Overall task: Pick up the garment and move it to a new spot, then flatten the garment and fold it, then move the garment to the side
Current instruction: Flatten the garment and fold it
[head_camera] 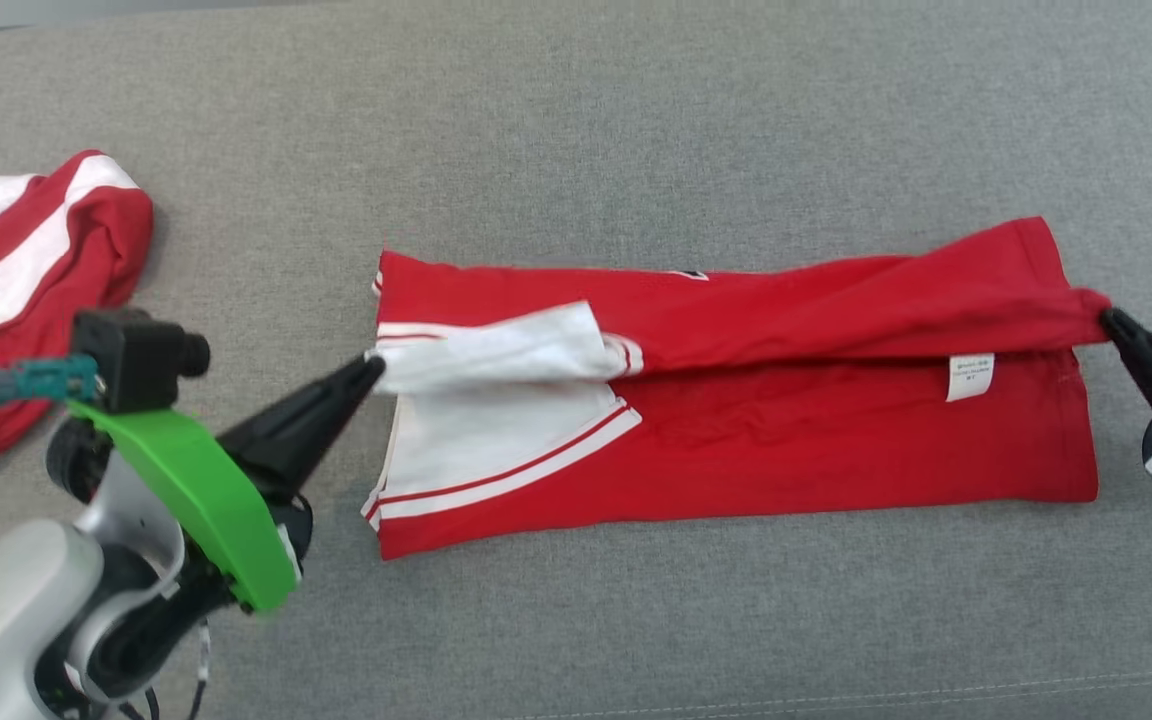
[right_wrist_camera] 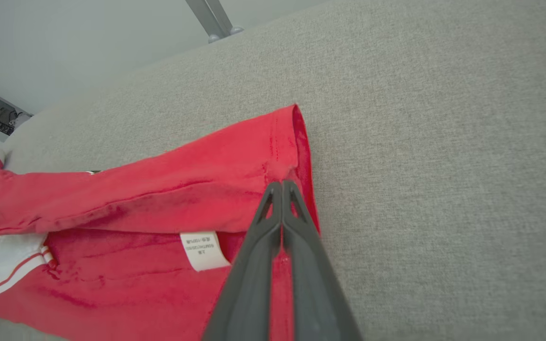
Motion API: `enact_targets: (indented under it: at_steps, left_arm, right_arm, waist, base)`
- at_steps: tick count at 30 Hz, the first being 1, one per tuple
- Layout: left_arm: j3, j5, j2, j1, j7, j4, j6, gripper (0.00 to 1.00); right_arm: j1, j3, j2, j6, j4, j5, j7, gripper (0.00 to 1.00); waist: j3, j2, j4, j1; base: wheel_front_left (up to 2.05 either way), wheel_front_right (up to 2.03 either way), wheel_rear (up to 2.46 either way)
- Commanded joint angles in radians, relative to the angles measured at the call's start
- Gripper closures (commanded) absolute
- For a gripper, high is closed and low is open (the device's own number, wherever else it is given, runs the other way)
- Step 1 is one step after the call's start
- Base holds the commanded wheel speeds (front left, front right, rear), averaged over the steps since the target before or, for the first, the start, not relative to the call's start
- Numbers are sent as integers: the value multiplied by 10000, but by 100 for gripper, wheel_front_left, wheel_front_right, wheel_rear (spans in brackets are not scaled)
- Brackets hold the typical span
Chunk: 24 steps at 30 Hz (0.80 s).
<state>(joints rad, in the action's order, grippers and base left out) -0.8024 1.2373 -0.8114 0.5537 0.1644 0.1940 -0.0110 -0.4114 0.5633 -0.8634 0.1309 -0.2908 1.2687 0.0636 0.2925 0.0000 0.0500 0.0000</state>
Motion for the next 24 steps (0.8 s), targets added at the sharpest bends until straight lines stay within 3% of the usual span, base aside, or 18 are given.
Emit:
enact_targets:
  at_steps: [1, 5, 6, 7, 8, 9, 10, 15, 21, 24]
  left_arm:
    - [-73, -84, -60, -276, -69, 42, -87, 100]
    - [-294, -312, 176, -612, -306, -148, -260, 100]
    - [-361, -332, 294, -695, -368, -250, -307, 100]
    - [-394, -390, 368, -743, -446, -345, -340, 100]
    - [-456, -467, 470, -772, -534, -454, -370, 72]
    - [-523, -563, 554, -797, -602, -552, -399, 42]
    - [-561, -746, 632, -835, -769, -682, -466, 0]
    - [-609, -1726, 1080, -1274, -2064, -1200, -1134, 0]
    - [-615, -2959, 1659, -2254, -3859, -1601, -2486, 0]
    - [-496, -3625, 2266, -2940, -4234, -1803, -3207, 0]
  right_arm:
    - [189, 28, -4, -5, -61, -55, 88, 100]
    - [389, 186, 203, -5, -383, -244, 27, 100]
    - [392, 220, 284, -5, -506, -295, 28, 90]
    - [385, 206, 352, -5, -633, -328, 66, 75]
    - [377, 195, 452, -5, -763, -350, 99, 0]
    - [380, 194, 532, -5, -852, -387, 126, 0]
    - [388, 159, 610, -5, -969, -434, 227, 0]
    - [645, 107, 870, -5, -1223, -1045, 1028, 0]
    - [974, -219, 1602, -5, -1572, -2609, 1927, 0]
    - [1186, -779, 2332, -5, -1648, -3640, 2023, 0]
  waist:
    - [-143, 0, 34, 0]
    - [-226, 0, 59, 0]
    - [-244, 0, 68, 0]
    - [-266, 0, 73, 0]
    - [-302, 0, 80, 0]
    - [-351, 0, 82, 0]
    - [-421, 0, 79, 0]
    - [-981, 0, -34, 0]
    - [-1811, 0, -280, 0]
    - [-2180, 0, -392, 0]
  base:
    - [0, 0, 0]
    - [0, 0, 0]
    - [0, 0, 0]
    - [0, 0, 0]
    - [0, 0, 0]
    - [0, 0, 0]
    - [0, 0, 0]
    - [0, 0, 0]
    - [0, 0, 0]
    - [0, 0, 0]
